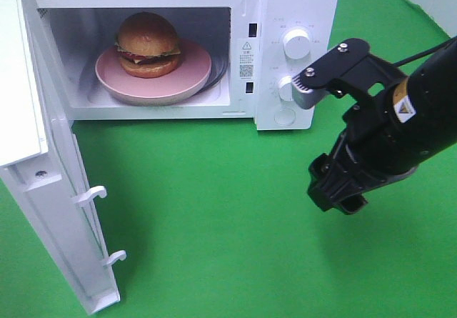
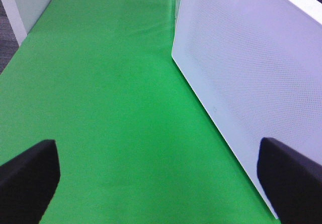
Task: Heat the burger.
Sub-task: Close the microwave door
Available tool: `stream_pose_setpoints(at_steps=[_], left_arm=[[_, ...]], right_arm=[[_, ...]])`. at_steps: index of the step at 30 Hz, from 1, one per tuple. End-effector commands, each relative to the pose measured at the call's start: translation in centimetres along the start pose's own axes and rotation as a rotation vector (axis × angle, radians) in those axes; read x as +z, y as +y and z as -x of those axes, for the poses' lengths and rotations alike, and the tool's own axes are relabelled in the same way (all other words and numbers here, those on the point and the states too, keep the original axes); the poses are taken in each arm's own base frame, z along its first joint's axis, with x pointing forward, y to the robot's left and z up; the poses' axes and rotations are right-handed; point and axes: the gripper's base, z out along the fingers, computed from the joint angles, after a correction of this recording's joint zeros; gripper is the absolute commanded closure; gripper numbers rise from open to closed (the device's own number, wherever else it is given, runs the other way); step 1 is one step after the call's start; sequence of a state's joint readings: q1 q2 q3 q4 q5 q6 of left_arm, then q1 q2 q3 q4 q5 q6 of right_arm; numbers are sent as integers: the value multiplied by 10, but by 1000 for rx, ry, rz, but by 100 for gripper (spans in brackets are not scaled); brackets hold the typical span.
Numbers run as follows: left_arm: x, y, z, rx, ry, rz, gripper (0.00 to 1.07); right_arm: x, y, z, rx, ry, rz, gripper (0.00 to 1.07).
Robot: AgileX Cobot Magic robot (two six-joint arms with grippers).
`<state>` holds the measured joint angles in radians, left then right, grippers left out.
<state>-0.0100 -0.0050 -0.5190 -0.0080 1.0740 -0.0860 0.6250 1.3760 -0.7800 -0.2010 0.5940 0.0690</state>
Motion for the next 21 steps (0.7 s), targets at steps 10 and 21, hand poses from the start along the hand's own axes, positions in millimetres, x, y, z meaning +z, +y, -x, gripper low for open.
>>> stream_pose_setpoints(at_steps=[10,21], left_arm=[[0,0,0,0,-10,1,7],[0,0,0,0,-10,1,7]], right_arm=[[-63,-39,-50,242,120,-75,31],[-112,-34,-82,275,20,-93,31]])
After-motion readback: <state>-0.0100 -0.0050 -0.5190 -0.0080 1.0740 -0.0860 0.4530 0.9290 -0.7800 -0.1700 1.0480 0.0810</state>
